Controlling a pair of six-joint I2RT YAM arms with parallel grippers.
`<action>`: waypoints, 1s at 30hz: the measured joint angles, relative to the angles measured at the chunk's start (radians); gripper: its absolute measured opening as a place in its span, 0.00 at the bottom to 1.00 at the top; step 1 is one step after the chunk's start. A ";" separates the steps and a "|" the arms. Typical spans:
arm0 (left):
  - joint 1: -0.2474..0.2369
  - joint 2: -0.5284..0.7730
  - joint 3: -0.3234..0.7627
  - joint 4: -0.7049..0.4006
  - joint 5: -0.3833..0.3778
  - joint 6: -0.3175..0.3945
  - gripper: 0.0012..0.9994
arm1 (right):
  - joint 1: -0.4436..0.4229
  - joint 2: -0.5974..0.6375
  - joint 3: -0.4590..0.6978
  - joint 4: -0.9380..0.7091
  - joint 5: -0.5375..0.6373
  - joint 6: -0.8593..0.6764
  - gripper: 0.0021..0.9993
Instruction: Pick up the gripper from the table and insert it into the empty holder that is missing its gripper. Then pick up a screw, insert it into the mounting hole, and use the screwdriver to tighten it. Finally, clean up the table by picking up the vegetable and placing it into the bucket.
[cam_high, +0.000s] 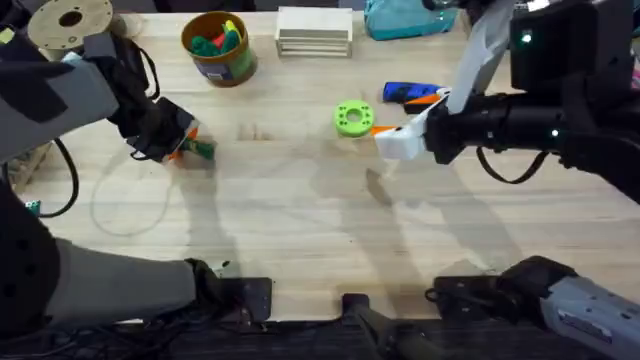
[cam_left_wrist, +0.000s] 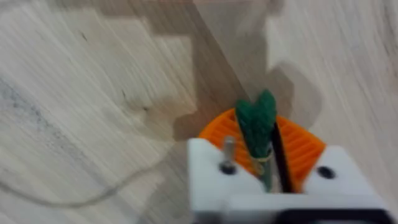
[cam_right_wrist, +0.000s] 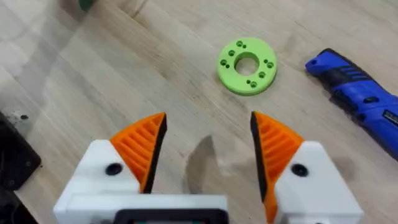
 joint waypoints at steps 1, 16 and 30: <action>0.000 0.000 0.000 -0.003 0.004 -0.008 0.23 | 0.000 0.000 0.000 0.002 0.000 0.000 0.79; -0.006 0.002 0.295 -0.245 0.187 0.001 0.02 | 0.000 0.000 0.000 0.004 0.000 0.001 0.79; -0.138 0.077 0.461 0.256 0.283 0.003 0.02 | 0.000 0.000 0.000 0.004 0.000 0.001 0.79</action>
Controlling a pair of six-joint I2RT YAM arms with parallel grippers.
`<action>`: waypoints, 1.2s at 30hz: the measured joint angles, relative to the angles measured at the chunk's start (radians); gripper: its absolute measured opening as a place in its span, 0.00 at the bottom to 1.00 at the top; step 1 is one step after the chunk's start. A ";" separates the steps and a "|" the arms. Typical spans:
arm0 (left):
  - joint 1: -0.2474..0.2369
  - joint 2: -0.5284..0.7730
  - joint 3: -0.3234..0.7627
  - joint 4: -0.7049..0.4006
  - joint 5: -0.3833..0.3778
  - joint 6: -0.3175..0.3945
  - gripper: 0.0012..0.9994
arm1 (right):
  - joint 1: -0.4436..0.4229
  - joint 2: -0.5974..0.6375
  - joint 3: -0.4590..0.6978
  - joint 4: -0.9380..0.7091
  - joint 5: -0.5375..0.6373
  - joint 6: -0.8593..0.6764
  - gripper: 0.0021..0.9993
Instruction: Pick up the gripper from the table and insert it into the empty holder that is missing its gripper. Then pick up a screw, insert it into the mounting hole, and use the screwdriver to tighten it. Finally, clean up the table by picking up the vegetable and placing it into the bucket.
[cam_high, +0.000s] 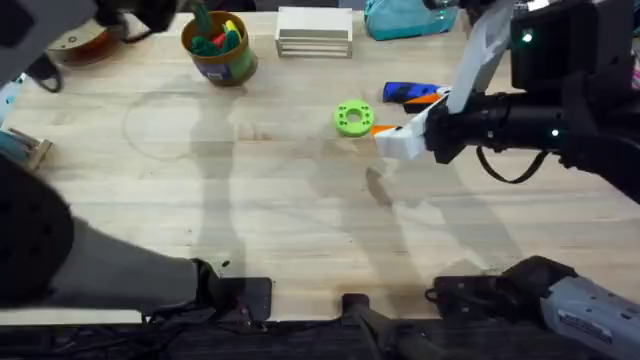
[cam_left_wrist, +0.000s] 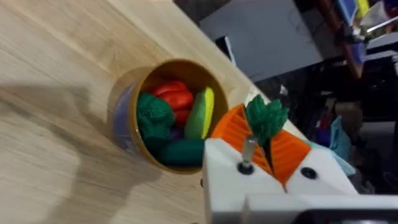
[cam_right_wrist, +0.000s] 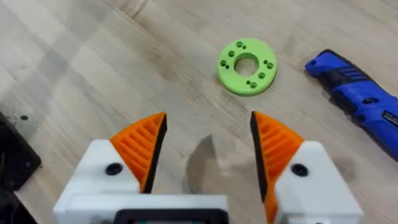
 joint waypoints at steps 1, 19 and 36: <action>-0.005 0.018 0.000 0.006 0.001 0.000 0.02 | 0.000 0.000 0.000 0.000 0.000 0.000 0.79; 0.020 0.141 -0.001 0.096 -0.004 -0.001 0.96 | 0.000 0.000 0.000 0.038 0.000 0.000 0.79; 0.010 -0.193 -0.001 -0.159 0.189 0.331 0.99 | 0.000 0.000 0.008 0.034 0.000 0.091 0.79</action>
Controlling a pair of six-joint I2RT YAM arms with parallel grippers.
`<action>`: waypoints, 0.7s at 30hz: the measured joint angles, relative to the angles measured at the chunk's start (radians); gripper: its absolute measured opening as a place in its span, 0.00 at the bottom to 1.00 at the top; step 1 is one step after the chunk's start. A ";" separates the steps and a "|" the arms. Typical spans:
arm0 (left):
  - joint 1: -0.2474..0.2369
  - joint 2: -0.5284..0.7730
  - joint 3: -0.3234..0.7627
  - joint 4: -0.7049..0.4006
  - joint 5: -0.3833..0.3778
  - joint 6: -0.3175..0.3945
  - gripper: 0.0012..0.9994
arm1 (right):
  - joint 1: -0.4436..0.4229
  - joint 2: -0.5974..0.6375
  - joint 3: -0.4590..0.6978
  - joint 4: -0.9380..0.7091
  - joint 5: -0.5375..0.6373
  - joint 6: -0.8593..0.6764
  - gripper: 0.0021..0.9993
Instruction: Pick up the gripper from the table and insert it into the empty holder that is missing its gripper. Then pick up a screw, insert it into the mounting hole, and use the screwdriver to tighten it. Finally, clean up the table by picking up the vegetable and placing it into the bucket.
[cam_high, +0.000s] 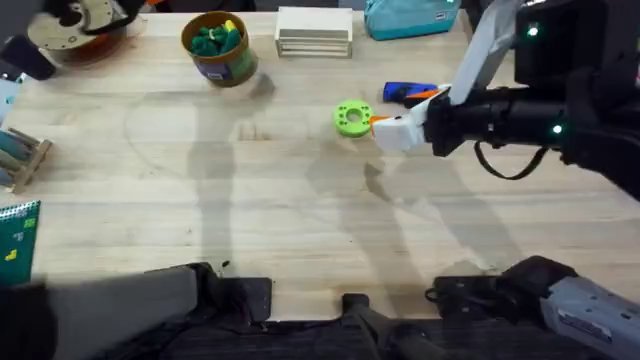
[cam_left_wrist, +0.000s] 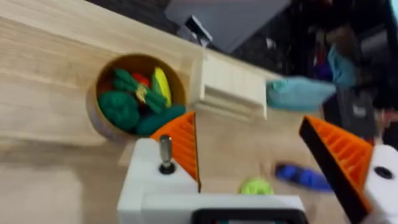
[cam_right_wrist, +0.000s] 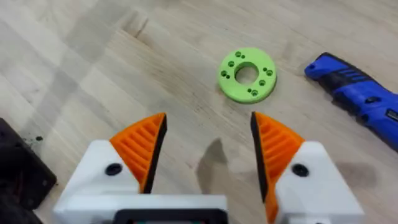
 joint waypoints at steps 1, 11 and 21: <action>-0.009 -0.045 0.000 -0.064 0.007 0.044 0.99 | 0.000 0.000 0.008 -0.011 0.000 0.003 0.79; -0.217 -0.281 0.000 -0.604 0.036 0.463 0.99 | 0.000 -0.003 0.180 -0.245 0.000 0.014 0.79; -0.291 -0.343 0.000 -0.754 0.037 0.561 0.99 | 0.000 -0.096 0.209 -0.340 0.005 0.017 0.79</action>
